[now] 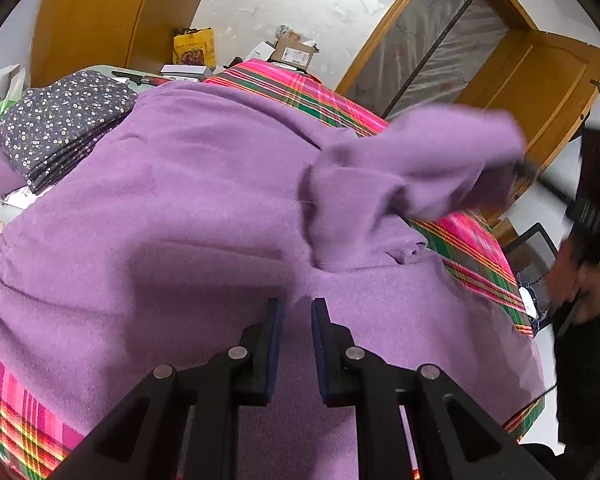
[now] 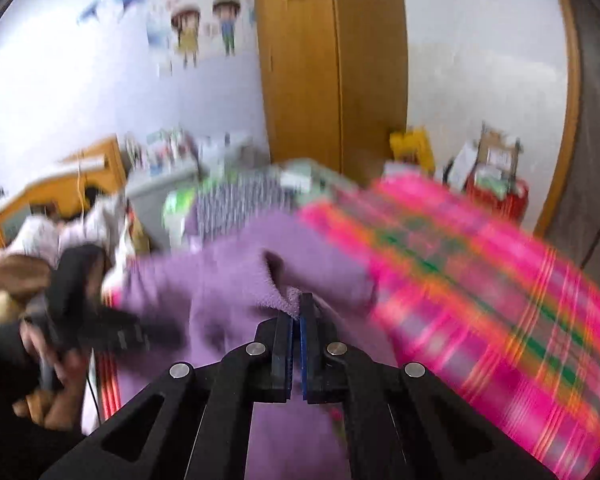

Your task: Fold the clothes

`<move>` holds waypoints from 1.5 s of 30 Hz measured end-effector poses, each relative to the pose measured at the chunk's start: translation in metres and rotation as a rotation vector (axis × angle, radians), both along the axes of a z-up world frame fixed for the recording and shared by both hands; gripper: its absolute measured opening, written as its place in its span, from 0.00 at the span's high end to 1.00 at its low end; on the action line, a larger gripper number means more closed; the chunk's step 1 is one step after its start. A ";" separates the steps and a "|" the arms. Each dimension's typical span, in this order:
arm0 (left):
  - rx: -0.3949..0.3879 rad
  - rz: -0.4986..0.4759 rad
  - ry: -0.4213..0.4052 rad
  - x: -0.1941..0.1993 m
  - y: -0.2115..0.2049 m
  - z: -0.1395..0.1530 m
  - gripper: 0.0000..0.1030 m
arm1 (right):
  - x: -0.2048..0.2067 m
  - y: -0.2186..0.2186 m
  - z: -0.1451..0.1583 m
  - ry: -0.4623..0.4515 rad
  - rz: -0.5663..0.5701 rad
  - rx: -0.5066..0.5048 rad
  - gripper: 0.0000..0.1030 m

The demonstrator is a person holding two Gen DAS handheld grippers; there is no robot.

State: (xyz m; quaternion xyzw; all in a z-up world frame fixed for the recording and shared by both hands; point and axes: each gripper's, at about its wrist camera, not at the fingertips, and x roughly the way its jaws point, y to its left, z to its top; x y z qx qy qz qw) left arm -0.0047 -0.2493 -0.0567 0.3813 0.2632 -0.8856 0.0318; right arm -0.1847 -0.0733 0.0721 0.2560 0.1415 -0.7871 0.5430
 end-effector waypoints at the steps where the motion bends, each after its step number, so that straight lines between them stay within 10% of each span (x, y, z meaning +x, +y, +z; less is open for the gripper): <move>1: 0.000 0.000 0.001 0.000 0.000 0.000 0.85 | -0.007 -0.006 0.015 0.011 0.001 -0.032 0.98; 8: 0.012 0.000 0.017 0.001 -0.002 -0.003 0.85 | -0.043 -0.105 0.055 0.028 0.012 -0.036 0.97; 12: 0.021 0.001 0.020 0.002 -0.002 -0.003 0.85 | -0.070 -0.164 0.032 -0.068 -0.016 0.092 0.76; 23: 0.032 -0.007 0.045 0.001 -0.005 -0.006 0.85 | -0.095 -0.087 -0.036 -0.288 -0.180 0.039 0.51; 34: 0.037 0.001 0.044 0.008 -0.004 -0.006 0.85 | -0.080 -0.127 -0.118 -0.542 -0.095 0.190 0.57; 38: 0.038 -0.001 0.044 0.007 -0.006 -0.006 0.85 | -0.075 -0.136 -0.116 -0.518 -0.076 0.172 0.96; 45: 0.041 -0.001 0.041 0.006 -0.006 -0.006 0.85 | -0.063 -0.132 -0.098 -0.386 -0.068 0.183 0.97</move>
